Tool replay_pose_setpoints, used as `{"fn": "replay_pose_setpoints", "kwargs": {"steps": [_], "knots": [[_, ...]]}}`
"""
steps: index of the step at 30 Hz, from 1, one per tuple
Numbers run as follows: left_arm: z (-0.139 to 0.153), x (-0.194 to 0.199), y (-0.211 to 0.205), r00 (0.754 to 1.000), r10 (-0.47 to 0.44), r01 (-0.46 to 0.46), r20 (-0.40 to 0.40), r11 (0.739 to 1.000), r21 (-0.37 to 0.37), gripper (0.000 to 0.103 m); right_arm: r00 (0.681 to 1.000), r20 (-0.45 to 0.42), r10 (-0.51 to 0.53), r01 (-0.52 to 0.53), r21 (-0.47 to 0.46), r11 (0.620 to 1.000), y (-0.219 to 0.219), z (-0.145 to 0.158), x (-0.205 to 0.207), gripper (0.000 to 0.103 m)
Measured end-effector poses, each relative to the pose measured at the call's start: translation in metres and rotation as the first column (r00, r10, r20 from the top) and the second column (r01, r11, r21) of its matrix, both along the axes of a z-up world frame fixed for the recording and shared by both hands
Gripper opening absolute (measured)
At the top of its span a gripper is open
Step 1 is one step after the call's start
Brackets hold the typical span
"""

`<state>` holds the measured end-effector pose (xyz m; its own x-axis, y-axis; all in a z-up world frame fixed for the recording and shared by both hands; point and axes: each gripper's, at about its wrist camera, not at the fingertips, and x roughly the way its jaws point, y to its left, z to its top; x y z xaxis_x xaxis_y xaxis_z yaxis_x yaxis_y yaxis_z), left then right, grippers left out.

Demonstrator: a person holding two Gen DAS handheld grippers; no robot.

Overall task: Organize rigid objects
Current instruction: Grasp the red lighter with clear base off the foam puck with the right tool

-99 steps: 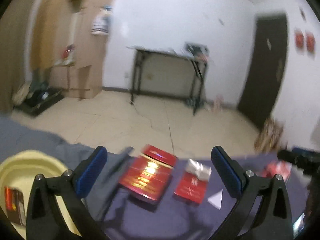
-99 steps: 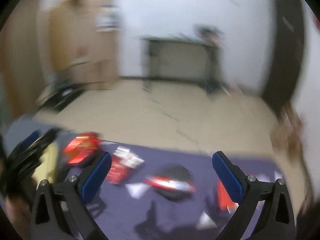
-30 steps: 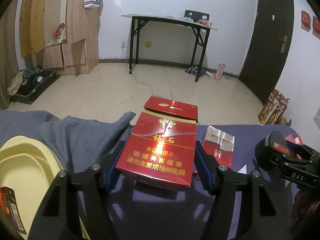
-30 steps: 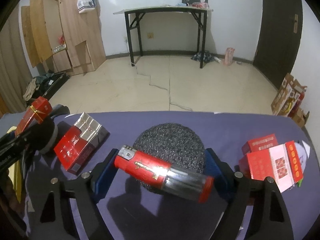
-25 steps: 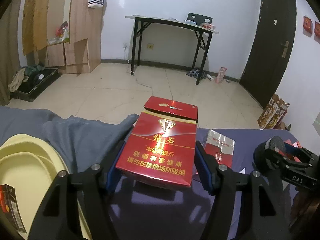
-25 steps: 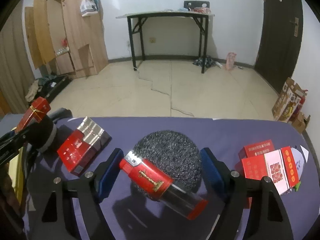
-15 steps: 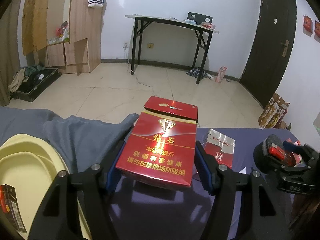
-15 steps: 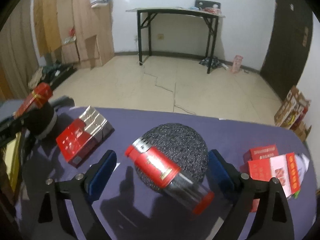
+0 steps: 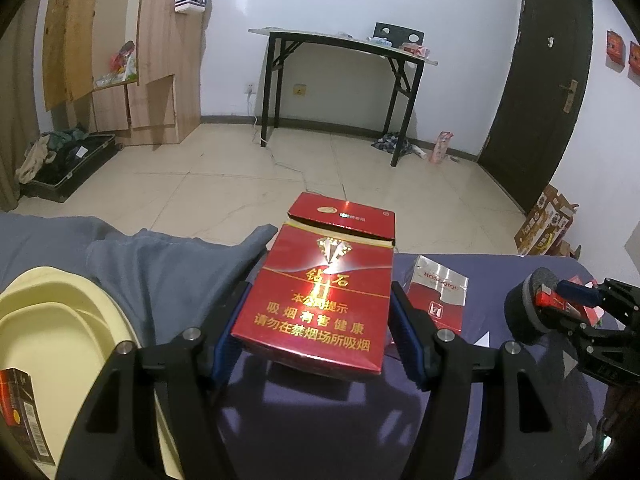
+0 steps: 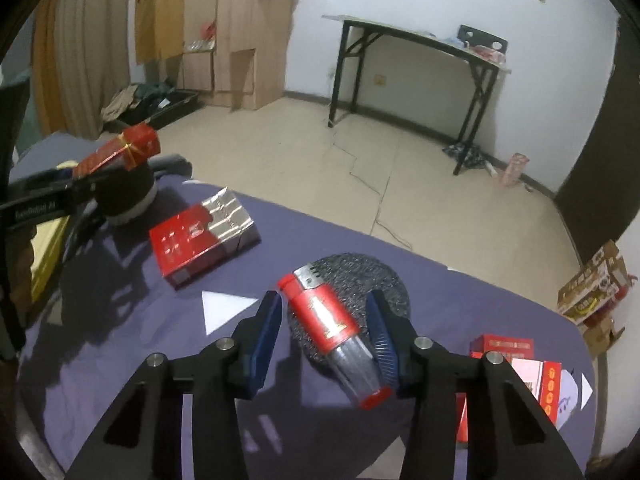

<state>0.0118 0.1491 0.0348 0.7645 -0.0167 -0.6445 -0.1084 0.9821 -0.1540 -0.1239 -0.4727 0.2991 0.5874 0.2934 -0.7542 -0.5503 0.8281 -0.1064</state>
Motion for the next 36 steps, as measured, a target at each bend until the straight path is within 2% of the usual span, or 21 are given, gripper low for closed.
{"fn": "replay_pose_setpoints", "kwargs": {"steps": [6, 10, 12, 28, 36], "knots": [[0.000, -0.001, -0.001, 1.000, -0.005, 0.005, 0.004, 1.000, -0.004, 0.067, 1.000, 0.010, -0.003, 0.003, 0.003, 1.000, -0.003, -0.002, 0.003, 0.036], [0.003, -0.004, 0.001, 1.000, 0.004, -0.004, 0.011, 1.000, -0.008, 0.067, 0.999, 0.036, 0.001, -0.001, -0.011, 1.000, 0.003, -0.002, -0.001, 0.026], [0.006, -0.005, 0.000, 1.000, -0.001, 0.001, 0.016, 1.000, -0.003, 0.067, 0.999, 0.050, 0.000, 0.000, -0.005, 1.000, 0.004, -0.001, -0.002, 0.024], [0.015, -0.008, 0.002, 0.999, -0.014, 0.015, 0.041, 1.000, -0.026, 0.067, 0.998, 0.055, -0.039, 0.033, 0.115, 0.993, -0.003, 0.004, 0.000, 0.023], [0.019, -0.012, 0.014, 0.999, -0.034, 0.037, 0.026, 0.992, -0.123, 0.067, 0.996, 0.059, -0.068, 0.059, 0.147, 0.987, -0.004, 0.003, 0.002, 0.023]]}}
